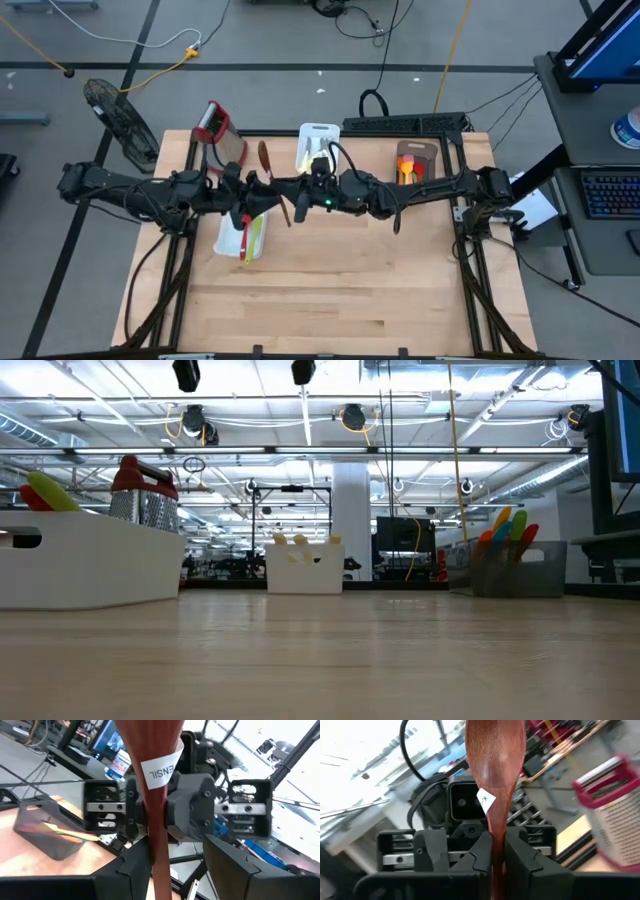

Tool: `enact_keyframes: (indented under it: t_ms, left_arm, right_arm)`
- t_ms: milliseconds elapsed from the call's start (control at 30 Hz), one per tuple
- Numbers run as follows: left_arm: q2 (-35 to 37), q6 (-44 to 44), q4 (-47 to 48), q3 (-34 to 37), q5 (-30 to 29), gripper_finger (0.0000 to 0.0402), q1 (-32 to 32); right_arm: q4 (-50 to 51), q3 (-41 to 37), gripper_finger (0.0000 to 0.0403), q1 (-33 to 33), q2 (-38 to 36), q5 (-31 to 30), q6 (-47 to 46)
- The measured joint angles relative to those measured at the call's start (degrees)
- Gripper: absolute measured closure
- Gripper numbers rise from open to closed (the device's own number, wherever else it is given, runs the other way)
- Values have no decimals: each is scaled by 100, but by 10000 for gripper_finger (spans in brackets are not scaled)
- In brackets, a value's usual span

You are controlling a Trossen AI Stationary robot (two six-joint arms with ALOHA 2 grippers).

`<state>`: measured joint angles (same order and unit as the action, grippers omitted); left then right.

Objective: Pick & Place Kitchen Items
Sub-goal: Put the brown serving spoon into the bottom white bin

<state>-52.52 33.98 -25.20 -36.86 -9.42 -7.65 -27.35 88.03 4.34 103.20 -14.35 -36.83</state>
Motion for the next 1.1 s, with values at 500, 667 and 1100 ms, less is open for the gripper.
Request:
enact_keyframes:
  t_ms: [500,667,1100]
  left_arm:
    - [-260,401,399,-7,-238,220,219]
    - [-568,726,226,-7,-330,220,285]
    - [-666,938,321,-9,-263,376,345]
  right_arm:
    - [-134,9,382,140,125,-1023,650]
    - [-133,15,382,140,231,-1141,629]
    - [169,4,382,138,264,-1263,712]
